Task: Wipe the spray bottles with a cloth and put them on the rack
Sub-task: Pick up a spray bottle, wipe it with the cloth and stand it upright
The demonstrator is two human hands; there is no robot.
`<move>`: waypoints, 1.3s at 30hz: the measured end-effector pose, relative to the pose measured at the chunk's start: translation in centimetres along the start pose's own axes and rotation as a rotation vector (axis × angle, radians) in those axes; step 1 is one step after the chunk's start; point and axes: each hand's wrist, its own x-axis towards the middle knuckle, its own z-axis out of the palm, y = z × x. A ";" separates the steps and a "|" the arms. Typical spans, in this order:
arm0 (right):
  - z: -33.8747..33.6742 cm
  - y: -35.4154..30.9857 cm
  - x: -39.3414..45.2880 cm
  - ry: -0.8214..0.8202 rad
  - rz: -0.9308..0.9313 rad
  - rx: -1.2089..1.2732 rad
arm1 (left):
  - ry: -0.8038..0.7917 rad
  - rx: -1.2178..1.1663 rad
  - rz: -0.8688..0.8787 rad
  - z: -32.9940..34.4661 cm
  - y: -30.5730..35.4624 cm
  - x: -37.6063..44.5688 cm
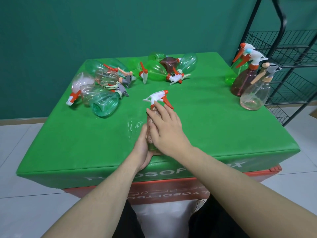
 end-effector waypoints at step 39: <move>0.8 0.2 -2.2 0.051 -0.102 -0.008 | 0.019 -0.108 0.014 0.0 -0.1 0.2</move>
